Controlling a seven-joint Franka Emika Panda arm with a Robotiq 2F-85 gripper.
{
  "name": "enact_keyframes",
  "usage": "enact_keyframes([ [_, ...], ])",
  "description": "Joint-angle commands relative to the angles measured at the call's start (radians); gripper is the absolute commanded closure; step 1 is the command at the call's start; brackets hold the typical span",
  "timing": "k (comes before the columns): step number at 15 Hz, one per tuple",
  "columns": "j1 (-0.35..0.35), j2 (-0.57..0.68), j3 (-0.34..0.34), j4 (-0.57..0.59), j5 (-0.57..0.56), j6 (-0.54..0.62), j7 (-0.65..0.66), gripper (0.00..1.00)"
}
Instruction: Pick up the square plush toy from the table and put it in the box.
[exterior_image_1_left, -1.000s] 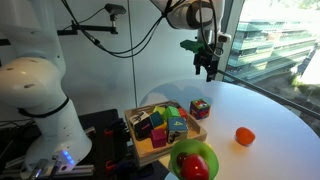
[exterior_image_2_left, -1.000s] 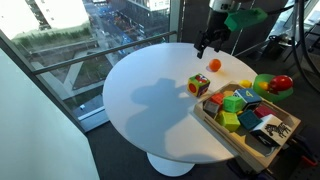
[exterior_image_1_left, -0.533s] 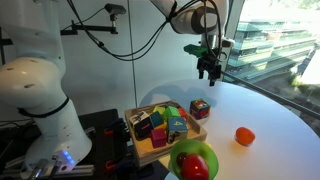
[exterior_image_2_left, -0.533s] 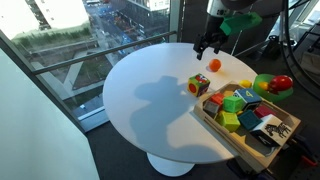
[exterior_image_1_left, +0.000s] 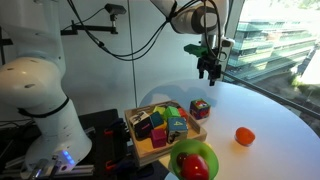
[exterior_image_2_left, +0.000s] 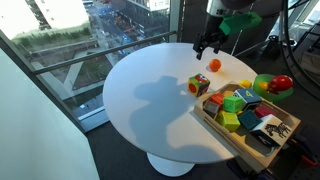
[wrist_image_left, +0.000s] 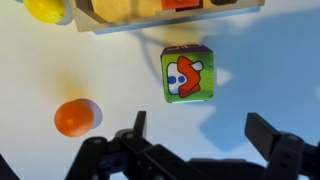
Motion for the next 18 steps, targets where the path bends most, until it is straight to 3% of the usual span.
enact_keyframes([
  [1,0.007,0.000,-0.008,0.002,0.002,-0.002,-0.002,0.00],
  [18,0.031,0.193,-0.017,0.041,-0.002,0.065,-0.002,0.00],
])
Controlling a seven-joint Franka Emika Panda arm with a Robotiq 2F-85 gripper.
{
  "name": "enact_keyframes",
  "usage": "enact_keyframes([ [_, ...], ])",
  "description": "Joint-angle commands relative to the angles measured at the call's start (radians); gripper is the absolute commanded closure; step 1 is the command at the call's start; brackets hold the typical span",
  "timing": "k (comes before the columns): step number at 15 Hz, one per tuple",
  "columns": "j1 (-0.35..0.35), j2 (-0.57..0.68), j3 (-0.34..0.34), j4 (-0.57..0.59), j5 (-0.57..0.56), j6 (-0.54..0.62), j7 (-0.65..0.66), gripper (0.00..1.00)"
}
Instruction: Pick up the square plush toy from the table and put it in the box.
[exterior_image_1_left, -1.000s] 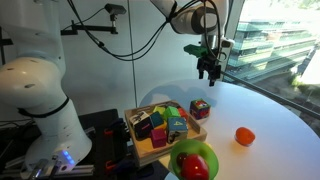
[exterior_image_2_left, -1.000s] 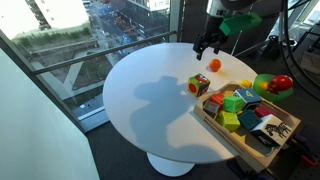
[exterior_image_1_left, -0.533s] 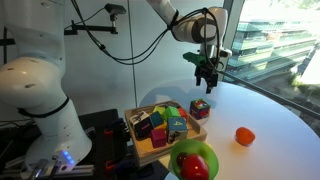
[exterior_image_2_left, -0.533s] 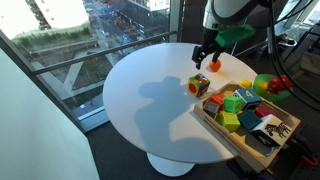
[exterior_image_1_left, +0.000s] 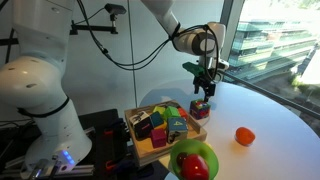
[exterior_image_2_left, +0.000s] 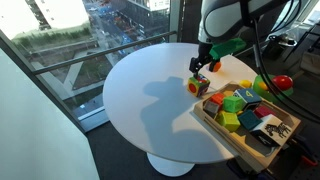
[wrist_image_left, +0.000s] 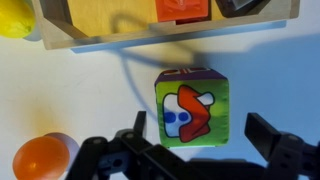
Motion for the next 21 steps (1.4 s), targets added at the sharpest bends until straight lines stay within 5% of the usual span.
enact_keyframes([
  [1,0.012,0.038,-0.005,0.030,-0.002,0.030,-0.006,0.00],
  [21,0.032,0.133,-0.028,0.032,-0.024,0.149,0.005,0.00],
])
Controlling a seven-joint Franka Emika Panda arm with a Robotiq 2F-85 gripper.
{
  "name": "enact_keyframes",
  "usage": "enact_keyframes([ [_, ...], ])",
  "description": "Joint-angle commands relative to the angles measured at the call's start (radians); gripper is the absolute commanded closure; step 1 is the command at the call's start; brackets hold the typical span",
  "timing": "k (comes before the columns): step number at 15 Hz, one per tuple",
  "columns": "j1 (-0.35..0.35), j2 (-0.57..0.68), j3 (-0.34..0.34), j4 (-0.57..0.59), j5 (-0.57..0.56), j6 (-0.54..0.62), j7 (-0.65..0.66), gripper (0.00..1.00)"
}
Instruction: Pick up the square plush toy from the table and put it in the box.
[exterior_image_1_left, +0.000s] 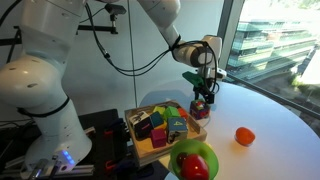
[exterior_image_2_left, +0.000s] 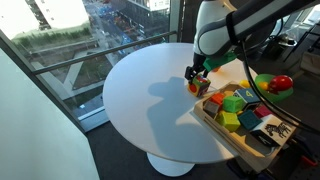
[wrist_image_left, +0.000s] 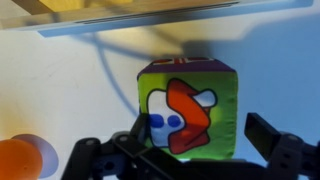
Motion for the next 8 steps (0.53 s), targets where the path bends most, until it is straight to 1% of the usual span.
enact_keyframes([
  [1,0.023,0.037,-0.030,0.028,-0.033,0.014,0.017,0.00],
  [2,0.028,0.036,-0.037,0.029,-0.040,0.008,0.022,0.25],
  [3,0.031,0.036,-0.042,0.029,-0.046,0.008,0.025,0.28],
  [6,0.043,0.019,-0.054,0.029,-0.060,0.002,0.033,0.51],
  [8,0.050,0.008,-0.060,0.031,-0.064,-0.007,0.035,0.63],
])
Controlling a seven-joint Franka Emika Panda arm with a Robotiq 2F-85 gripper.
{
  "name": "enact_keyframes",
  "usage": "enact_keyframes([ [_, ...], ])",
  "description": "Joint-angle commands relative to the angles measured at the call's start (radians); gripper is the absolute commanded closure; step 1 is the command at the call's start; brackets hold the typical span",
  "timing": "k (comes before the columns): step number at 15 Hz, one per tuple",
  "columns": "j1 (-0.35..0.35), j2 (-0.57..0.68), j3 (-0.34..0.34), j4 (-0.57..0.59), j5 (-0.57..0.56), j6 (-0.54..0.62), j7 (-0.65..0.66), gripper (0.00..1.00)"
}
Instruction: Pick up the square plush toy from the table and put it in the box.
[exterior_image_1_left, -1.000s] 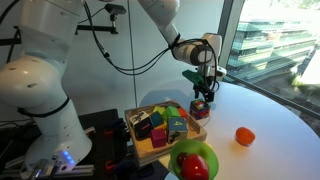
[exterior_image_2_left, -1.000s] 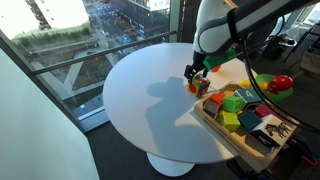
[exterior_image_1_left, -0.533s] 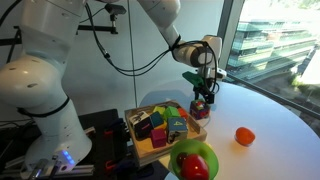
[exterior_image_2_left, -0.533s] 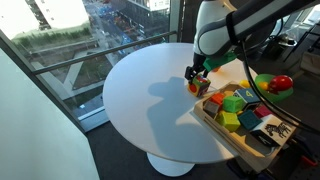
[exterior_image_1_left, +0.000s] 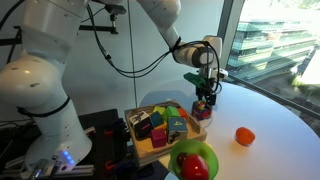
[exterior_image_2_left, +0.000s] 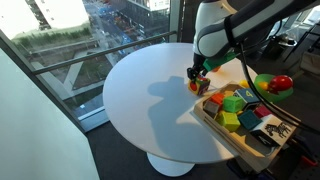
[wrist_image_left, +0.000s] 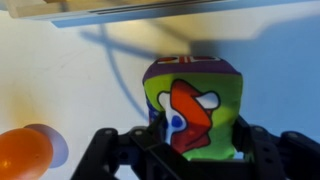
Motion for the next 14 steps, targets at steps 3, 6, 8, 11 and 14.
enact_keyframes([
  [3,0.019,-0.033,-0.016,0.006,-0.031,-0.019,0.029,0.80],
  [6,0.019,-0.069,-0.014,-0.006,-0.031,-0.036,0.024,0.86],
  [8,0.020,-0.101,-0.015,-0.018,-0.037,-0.055,0.021,0.88],
  [11,0.020,-0.155,-0.016,-0.041,-0.058,-0.089,0.022,0.90],
  [14,0.017,-0.221,-0.014,-0.082,-0.089,-0.124,0.022,0.90],
])
